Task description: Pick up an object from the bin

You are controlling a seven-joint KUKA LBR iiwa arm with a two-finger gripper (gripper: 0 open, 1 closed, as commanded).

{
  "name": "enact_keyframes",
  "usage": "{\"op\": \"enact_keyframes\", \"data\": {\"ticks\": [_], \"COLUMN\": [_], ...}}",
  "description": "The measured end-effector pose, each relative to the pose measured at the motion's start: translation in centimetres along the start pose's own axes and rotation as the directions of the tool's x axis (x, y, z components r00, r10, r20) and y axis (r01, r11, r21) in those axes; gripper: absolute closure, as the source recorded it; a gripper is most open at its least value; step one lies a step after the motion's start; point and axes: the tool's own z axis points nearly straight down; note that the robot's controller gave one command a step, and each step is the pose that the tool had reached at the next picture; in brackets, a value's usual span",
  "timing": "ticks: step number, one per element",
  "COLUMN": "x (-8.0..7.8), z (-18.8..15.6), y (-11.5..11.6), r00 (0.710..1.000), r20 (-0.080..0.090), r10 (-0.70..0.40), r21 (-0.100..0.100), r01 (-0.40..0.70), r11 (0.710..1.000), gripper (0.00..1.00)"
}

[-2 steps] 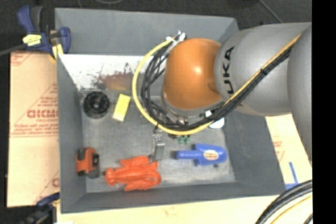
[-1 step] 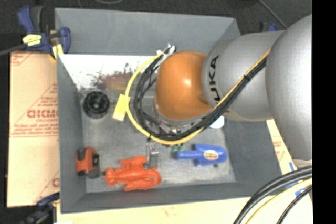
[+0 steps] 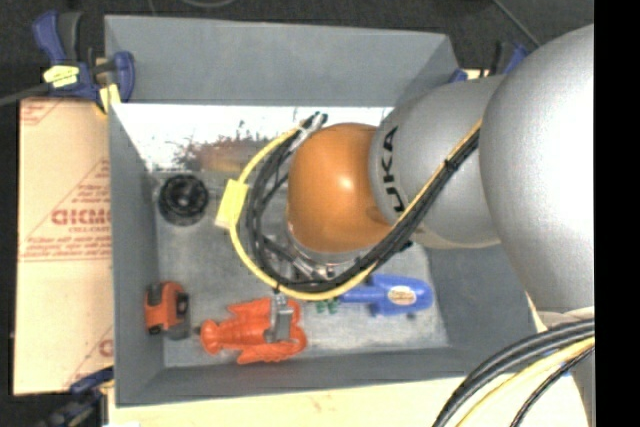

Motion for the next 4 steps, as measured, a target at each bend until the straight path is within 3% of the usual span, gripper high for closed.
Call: {"op": "enact_keyframes", "data": {"ticks": [1,2,3,4], "x": [0.5,0.5,-1.6,-2.6], "z": [4.4,4.4,4.4,-7.9], "y": [1.2,1.2,-0.3,1.1], "r00": [0.945,0.945,0.928,0.917], "r20": [-0.002,-0.002,-0.002,0.002], "r10": [-0.327,-0.327,-0.372,-0.399], "r21": [-0.002,-0.002,-0.003,0.000], "r01": [0.327,0.327,0.372,0.399], "r11": [0.945,0.945,0.928,0.917], "gripper": [1.00,1.00,1.00,1.00]}}
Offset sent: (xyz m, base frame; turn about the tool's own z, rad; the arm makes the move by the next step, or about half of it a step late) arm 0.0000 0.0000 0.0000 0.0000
